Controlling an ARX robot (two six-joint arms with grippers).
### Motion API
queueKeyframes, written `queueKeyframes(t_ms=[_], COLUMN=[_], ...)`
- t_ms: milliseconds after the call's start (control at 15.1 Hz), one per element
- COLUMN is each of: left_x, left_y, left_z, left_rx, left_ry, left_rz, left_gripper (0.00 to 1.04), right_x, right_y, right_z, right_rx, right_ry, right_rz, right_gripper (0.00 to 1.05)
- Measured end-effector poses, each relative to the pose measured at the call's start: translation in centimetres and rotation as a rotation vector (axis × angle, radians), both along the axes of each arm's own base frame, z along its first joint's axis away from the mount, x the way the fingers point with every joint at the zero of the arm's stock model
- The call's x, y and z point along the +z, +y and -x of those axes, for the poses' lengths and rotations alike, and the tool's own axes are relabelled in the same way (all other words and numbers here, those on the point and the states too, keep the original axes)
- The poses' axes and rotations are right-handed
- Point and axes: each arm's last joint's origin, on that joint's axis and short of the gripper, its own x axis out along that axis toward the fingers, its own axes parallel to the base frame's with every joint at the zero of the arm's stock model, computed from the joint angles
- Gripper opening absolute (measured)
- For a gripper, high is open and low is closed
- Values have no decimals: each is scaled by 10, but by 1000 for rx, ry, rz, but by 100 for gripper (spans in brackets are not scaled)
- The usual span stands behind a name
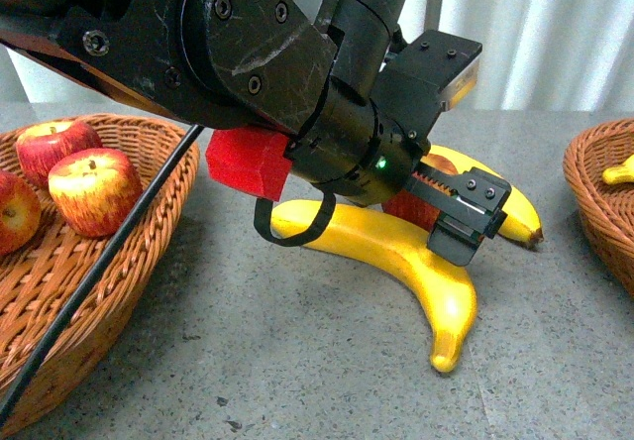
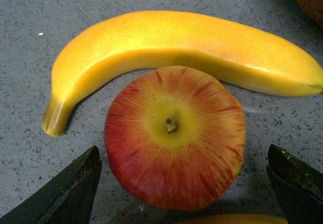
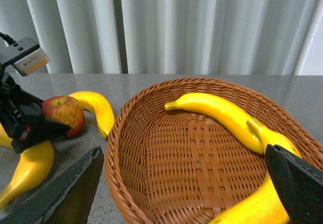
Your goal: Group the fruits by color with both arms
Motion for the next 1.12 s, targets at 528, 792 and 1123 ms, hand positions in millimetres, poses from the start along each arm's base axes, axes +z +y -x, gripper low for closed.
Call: queueKeyframes(t_ms=[528, 792, 1123], left_x=[50, 88, 93], left_y=[15, 62, 142], left_z=[20, 54, 125], left_rx=[120, 372, 778], left_ry=[-262, -465, -579], left_rz=[66, 144, 328], left_gripper=[56, 56, 56], right_x=[0, 0, 0], right_y=[0, 0, 0], right_z=[0, 0, 0], right_rx=[0, 0, 0], right_ry=[0, 0, 0], right_rz=[0, 0, 0], right_gripper=[98, 98, 98])
